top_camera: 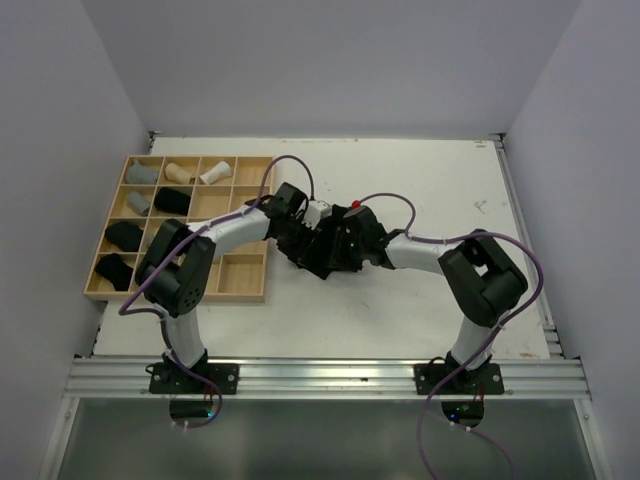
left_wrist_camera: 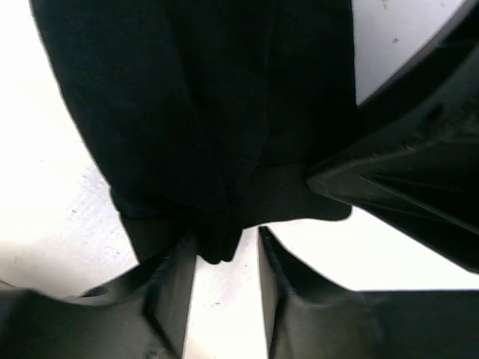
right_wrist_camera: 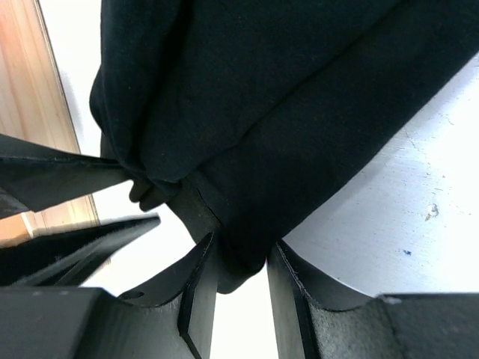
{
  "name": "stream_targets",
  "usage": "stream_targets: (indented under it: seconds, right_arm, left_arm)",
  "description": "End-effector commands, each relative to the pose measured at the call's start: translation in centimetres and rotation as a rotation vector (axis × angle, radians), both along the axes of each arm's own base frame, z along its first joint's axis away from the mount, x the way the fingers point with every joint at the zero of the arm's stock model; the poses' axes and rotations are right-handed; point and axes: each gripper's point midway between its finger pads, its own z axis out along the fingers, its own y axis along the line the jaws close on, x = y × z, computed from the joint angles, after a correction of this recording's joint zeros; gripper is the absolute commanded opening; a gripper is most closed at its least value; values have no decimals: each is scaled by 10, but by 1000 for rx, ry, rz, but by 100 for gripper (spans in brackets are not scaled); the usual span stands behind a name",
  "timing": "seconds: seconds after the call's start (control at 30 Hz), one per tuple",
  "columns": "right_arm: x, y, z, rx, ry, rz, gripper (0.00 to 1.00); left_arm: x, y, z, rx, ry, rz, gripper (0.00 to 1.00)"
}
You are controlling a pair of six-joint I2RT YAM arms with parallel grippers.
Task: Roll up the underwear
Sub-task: Fold the underwear
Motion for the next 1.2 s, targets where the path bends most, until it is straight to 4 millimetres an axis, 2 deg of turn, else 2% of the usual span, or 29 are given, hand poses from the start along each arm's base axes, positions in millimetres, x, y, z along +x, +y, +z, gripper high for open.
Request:
stream_targets:
  seconds: [0.0, 0.2, 0.4, 0.47, 0.5, 0.53, 0.6, 0.63, 1.03, 1.13, 1.17]
  right_arm:
    - [-12, -14, -26, -83, 67, -1, 36]
    - [-12, -14, -27, -87, 70, 3, 36]
    - [-12, -14, -27, -89, 71, 6, 36]
    - [-12, -15, -28, -90, 75, 3, 36]
    - [-12, -14, -28, -89, 74, 4, 36]
    - [-13, -14, -28, -89, 77, 5, 36]
    - [-12, -14, -29, -88, 79, 3, 36]
    - [-12, -13, -29, -86, 78, 4, 36]
    - [-14, -14, -34, -86, 94, -6, 36]
    - [-15, -14, -35, -86, 99, -6, 36]
    - [-14, -13, -35, -85, 98, -6, 36]
  left_arm:
    - [16, 0, -4, 40, -47, 24, 38]
    - [20, 2, 0, 48, -69, 29, 15]
    - [17, -2, 17, 19, -84, -9, 0]
    - [16, -1, 19, 24, -82, -15, 7]
    - [16, 0, 17, 31, -74, -14, 20]
    - [13, 1, 15, 37, -61, -20, 25]
    - [10, 1, 8, 44, -44, -24, 34]
    - [9, 1, 7, 45, -42, -25, 35]
    - [10, 14, -28, 179, -74, -20, 34]
    - [10, 18, -34, 208, -70, -17, 31]
    - [11, 19, -34, 211, -70, -18, 26]
